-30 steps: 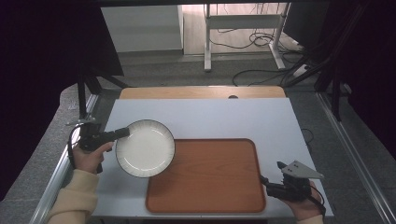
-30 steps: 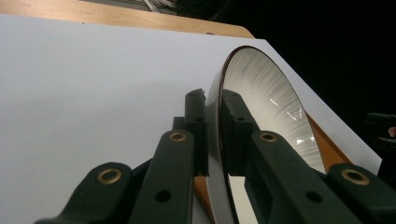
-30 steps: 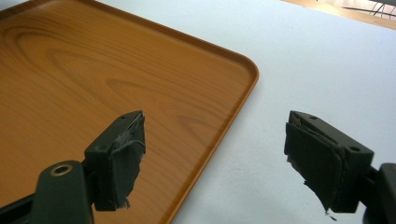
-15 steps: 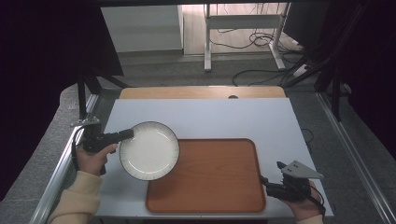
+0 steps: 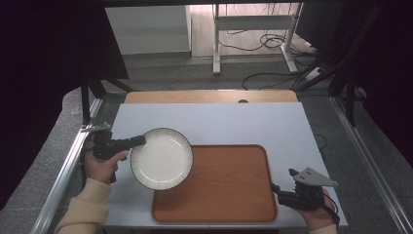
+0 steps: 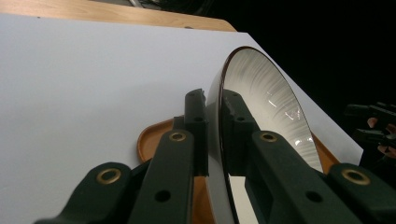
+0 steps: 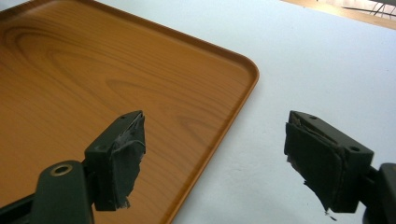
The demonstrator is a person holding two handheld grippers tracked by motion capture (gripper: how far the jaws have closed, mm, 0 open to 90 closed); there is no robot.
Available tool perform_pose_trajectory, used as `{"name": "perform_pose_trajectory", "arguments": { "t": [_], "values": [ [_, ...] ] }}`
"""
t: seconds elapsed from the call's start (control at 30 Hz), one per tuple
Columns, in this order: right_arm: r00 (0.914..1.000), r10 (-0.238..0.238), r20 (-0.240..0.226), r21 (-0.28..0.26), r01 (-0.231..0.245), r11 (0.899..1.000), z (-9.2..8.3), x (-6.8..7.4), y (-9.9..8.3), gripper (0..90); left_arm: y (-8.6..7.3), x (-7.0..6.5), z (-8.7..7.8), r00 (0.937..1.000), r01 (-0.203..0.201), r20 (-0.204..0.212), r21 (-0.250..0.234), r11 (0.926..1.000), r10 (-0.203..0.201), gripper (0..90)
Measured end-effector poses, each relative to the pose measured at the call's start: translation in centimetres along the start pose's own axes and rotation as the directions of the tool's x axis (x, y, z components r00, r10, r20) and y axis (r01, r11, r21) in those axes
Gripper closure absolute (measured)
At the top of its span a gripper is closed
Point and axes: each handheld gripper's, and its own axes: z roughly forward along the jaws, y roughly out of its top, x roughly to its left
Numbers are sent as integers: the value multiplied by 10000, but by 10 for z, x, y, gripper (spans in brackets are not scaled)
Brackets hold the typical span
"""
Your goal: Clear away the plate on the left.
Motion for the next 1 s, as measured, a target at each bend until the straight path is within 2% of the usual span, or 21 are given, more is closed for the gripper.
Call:
{"name": "perform_pose_trajectory", "arguments": {
  "t": [0.47, 0.63, 0.77, 1.0],
  "values": [
    [10000, -3, -18, -36, 3, 10000, 0, 1, 2, 211, 0, -10, 10, 9994, -83, 333, 92, 9999, 79, 833],
    [10000, 14, -21, -43, -14, 10000, 1, 0, 2, 211, -1, -14, 14, 9995, -64, 325, 147, 9999, 59, 833],
    [10000, 38, -3, -75, -38, 10000, 0, 0, 2, 212, 0, -18, 20, 9993, -104, 373, 200, 9997, 96, 832],
    [10000, 79, 35, -150, -79, 9999, -1, -1, 2, 212, 1, -28, 36, 9972, -246, 714, 448, 9987, 214, 833]
  ]
}}
